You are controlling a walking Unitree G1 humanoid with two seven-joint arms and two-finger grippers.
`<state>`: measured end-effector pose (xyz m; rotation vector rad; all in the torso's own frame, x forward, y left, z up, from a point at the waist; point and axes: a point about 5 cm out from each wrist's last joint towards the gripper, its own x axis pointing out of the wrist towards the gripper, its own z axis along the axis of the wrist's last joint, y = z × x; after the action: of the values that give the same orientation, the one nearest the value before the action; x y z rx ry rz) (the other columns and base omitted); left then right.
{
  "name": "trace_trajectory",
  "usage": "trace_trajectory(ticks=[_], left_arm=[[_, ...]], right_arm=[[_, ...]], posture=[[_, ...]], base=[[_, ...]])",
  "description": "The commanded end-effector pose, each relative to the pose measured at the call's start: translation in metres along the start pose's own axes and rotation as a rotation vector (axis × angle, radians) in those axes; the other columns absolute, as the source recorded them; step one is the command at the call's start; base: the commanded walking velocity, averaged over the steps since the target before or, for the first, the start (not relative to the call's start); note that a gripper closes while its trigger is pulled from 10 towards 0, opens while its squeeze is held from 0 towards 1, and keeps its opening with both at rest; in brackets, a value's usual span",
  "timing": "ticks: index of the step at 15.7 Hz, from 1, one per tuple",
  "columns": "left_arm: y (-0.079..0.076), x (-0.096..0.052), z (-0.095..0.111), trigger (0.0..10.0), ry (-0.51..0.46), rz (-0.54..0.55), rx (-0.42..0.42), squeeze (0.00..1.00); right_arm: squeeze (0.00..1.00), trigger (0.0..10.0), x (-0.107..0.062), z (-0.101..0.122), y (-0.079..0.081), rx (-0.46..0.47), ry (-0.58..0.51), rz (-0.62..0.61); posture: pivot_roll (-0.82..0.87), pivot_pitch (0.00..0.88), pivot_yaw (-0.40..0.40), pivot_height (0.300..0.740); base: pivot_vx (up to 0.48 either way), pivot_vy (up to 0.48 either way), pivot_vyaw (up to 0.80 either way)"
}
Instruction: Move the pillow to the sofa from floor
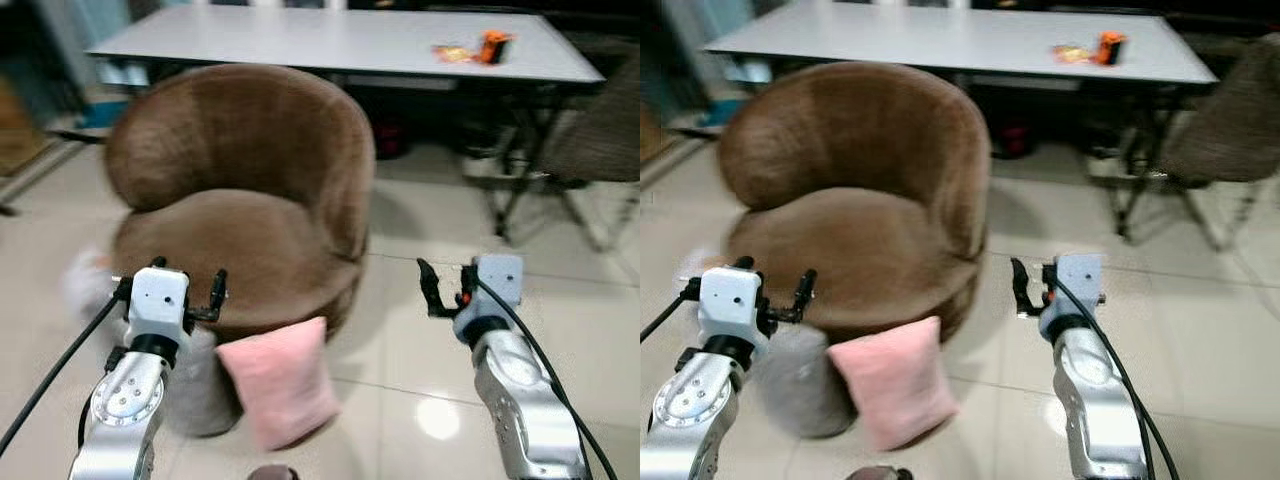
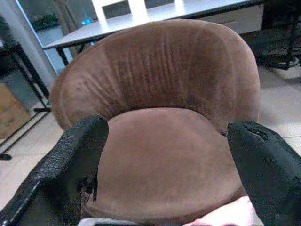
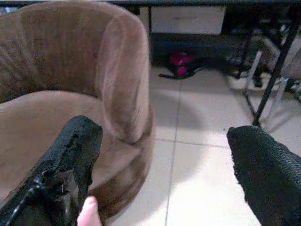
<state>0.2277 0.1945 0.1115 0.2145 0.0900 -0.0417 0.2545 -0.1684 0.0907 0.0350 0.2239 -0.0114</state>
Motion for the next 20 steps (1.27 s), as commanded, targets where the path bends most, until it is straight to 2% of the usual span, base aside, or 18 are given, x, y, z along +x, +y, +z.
trace_trajectory(ticks=[1,4,7,9,11,12,15,17,20], left_arm=[[0.003,0.004,0.003,10.0,-0.014,0.002,0.004,0.78],[0.001,0.004,0.004,10.0,-0.020,0.000,-0.003,0.78],[0.000,0.002,0.002,10.0,-0.015,0.004,-0.004,0.78],[0.003,0.000,0.002,10.0,-0.013,0.019,-0.004,0.78],[0.004,-0.001,0.001,10.0,-0.011,0.023,-0.002,0.78],[0.004,-0.002,0.001,10.0,-0.010,0.026,-0.001,0.78],[0.005,-0.003,0.000,10.0,-0.010,0.029,-0.001,0.78],[0.005,-0.003,0.001,10.0,-0.010,0.034,0.001,0.78],[0.005,-0.003,0.002,10.0,-0.023,0.041,-0.001,0.77]], right_arm=[[1.00,10.0,0.001,0.007,0.004,0.000,-0.043,0.030],[1.00,10.0,0.005,0.008,0.011,-0.011,-0.042,0.069],[1.00,10.0,0.008,0.007,0.011,-0.020,-0.036,0.064],[1.00,10.0,0.009,0.006,0.008,-0.004,-0.028,0.037],[1.00,10.0,0.010,0.007,0.009,-0.038,-0.033,0.049],[0.00,10.0,0.010,0.008,0.013,-0.036,-0.041,0.082],[0.00,10.0,0.010,0.007,0.015,-0.010,-0.029,0.090],[0.00,10.0,0.010,0.008,0.021,-0.093,-0.038,0.152],[0.00,10.0,0.011,0.007,0.020,-0.041,-0.026,0.145]], posture=[[-0.09,0.000,0.032,0.740],[-0.07,0.000,0.014,0.740],[-0.06,0.000,0.004,0.740],[-0.06,0.000,-0.001,0.740],[-0.06,0.000,-0.003,0.740],[-0.05,0.000,-0.006,0.740],[-0.05,0.000,-0.009,0.740],[-0.05,0.000,-0.011,0.740],[-0.05,0.000,-0.013,0.740]], base=[[0.270,0.000,0.00],[0.286,0.000,0.80],[0.284,0.000,0.80],[0.283,0.000,0.00],[0.283,0.000,0.00],[0.285,0.000,0.00],[0.282,0.000,0.00],[0.274,0.000,0.40],[0.000,0.000,0.27]])
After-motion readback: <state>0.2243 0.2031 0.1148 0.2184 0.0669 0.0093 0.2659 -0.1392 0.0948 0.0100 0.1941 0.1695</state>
